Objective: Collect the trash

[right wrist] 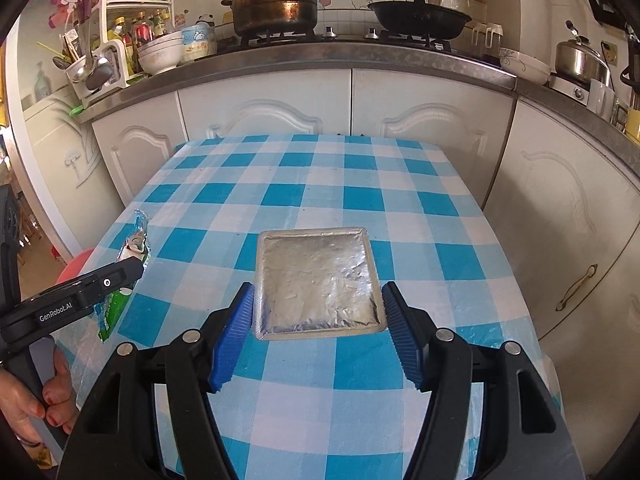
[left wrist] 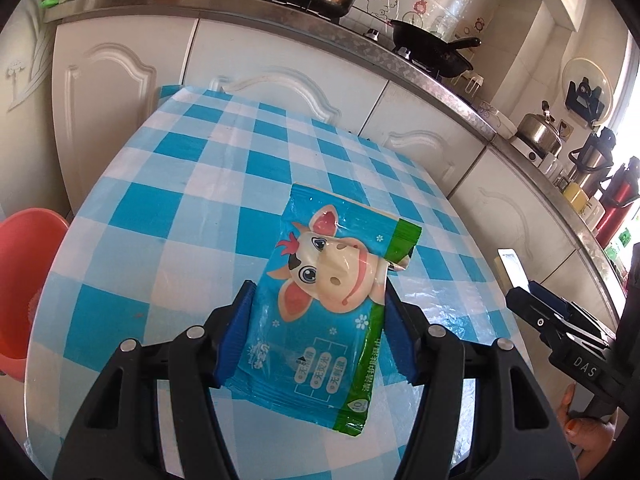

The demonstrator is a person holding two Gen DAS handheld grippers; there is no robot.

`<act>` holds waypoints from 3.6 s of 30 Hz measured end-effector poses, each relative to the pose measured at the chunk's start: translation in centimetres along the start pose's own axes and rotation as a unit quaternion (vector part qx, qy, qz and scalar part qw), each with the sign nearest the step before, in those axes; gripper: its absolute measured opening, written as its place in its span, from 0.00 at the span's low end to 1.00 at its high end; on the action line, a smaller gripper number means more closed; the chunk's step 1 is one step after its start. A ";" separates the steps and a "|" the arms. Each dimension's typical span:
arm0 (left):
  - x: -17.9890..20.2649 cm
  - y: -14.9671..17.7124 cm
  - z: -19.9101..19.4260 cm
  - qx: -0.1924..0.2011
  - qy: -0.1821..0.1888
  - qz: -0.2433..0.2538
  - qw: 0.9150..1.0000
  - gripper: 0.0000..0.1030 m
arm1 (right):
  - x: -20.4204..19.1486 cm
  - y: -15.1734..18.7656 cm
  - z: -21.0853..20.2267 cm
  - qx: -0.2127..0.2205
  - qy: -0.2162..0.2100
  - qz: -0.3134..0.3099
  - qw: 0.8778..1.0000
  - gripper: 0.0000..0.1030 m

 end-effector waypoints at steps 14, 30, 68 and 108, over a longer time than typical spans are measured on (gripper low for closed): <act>-3.8 -1.5 -3.3 0.028 -0.056 -0.011 0.998 0.60 | -2.6 -3.0 0.6 0.014 -0.043 -0.013 0.999 0.63; -10.1 -3.4 -5.6 0.051 -0.126 -0.037 0.990 0.60 | -7.3 -5.0 3.9 0.004 -0.083 -0.038 0.996 0.63; -30.4 -3.3 -7.8 0.038 -0.287 -0.116 0.950 0.60 | -39.9 -1.0 10.2 -0.053 -0.298 -0.283 0.910 0.63; -18.5 -9.6 -10.3 0.127 -0.275 0.024 0.953 0.96 | -19.8 -6.8 8.8 0.002 -0.136 -0.068 0.988 0.87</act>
Point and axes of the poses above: each gripper's, at about its wrist camera, not at the fingertips, and z roughly the way its jaws point, x to its right, y to its underside, the point moved 10 cm from there along z, roughly the way its jaws point, and after that the axes turned 8 degrees about x, right-handed, at the moved point
